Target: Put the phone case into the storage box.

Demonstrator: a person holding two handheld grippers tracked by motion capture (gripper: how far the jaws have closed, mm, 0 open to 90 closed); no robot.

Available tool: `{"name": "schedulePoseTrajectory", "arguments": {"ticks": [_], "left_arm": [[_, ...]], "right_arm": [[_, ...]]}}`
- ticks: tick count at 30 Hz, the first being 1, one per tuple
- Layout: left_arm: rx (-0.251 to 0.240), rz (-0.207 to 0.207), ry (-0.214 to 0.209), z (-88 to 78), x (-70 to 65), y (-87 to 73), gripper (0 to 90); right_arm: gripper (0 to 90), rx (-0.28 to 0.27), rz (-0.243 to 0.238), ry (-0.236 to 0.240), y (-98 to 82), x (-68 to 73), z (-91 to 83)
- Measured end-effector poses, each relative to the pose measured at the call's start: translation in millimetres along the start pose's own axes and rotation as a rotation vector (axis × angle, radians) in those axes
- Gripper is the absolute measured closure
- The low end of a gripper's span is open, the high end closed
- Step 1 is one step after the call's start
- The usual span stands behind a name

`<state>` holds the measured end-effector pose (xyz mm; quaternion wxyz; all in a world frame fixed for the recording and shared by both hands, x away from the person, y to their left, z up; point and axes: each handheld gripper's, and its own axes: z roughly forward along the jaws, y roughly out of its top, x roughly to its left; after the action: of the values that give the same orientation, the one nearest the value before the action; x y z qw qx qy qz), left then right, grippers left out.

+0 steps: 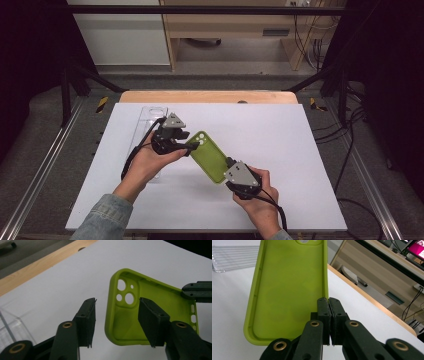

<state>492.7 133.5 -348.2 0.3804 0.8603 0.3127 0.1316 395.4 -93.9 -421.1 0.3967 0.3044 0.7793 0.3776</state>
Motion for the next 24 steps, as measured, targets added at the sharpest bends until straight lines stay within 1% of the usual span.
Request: {"name": "schedulePoseTrajectory", "arguments": {"ticks": [6, 16, 24], "left_arm": [[0.020, -0.010, -0.034, 5.5, 0.1, 0.0, 53.4], [0.020, -0.012, -0.034, 2.7, 3.5, 0.3, 62.6], [0.027, -0.012, -0.039, 2.6, 4.7, 1.8, 64.3]], "right_arm": [[88.3, -0.002, -0.004, -0.002, 0.5, 0.8, -0.7], [88.3, 0.000, -0.013, -0.006, 0.1, 1.9, -0.2], [88.3, 0.001, -0.026, -0.009, 0.4, 3.0, -0.2]]}}
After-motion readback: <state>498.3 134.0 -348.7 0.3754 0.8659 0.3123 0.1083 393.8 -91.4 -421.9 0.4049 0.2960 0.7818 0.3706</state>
